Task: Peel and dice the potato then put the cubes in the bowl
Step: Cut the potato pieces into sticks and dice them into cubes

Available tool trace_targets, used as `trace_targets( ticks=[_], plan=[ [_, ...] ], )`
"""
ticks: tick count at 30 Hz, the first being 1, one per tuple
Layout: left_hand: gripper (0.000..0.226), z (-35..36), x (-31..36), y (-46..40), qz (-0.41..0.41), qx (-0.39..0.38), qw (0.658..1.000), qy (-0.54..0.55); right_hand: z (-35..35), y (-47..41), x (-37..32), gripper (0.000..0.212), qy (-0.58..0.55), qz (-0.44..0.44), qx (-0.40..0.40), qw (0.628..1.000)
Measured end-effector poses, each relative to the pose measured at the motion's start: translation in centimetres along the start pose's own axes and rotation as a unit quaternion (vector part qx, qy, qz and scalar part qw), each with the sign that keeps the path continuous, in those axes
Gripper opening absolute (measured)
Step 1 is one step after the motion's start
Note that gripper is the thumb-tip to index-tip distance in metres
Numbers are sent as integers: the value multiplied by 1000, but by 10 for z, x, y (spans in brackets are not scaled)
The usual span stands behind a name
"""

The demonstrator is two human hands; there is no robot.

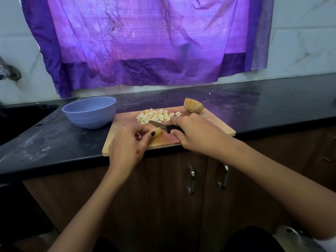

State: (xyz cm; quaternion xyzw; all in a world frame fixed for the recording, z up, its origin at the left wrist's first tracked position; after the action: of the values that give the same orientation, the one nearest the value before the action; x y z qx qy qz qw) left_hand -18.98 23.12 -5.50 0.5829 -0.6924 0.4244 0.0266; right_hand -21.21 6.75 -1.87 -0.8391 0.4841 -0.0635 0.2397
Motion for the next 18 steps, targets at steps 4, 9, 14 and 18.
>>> trace_targets(
  ticks=[4, 9, 14, 18],
  plan=[
    [16, 0, 1, 1, 10, 7, 1000, 3, 9, -8, -4, 34, -14, 5, -21, 1000],
    [12, 1, 1, 0, -8, 5, 1000, -20, 11, 1, -2, 36, 11, -1, -33, 999],
    [18, 2, -2, 0, -15, 0, 1000, -26, -1, 24, 4, 35, 64, -24, -19, 998],
    [20, 1, 0, 2, -15, 3, 1000, -27, -10, 28, 7, 37, 71, -2, 50, 996]
  ],
)
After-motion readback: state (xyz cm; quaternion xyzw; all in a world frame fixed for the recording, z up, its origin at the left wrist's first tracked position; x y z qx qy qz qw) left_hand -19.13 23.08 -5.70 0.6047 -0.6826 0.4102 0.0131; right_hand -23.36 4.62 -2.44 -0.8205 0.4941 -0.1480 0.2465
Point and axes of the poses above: each hand's wrist, its own y-axis away from the middle knuckle, its own z-axis out of the palm, x = y × z, the point moved 6 cm from there along -y, towards the middle knuckle, and after that the axes turned 3 degrees about -y, right-handed, at the moved point
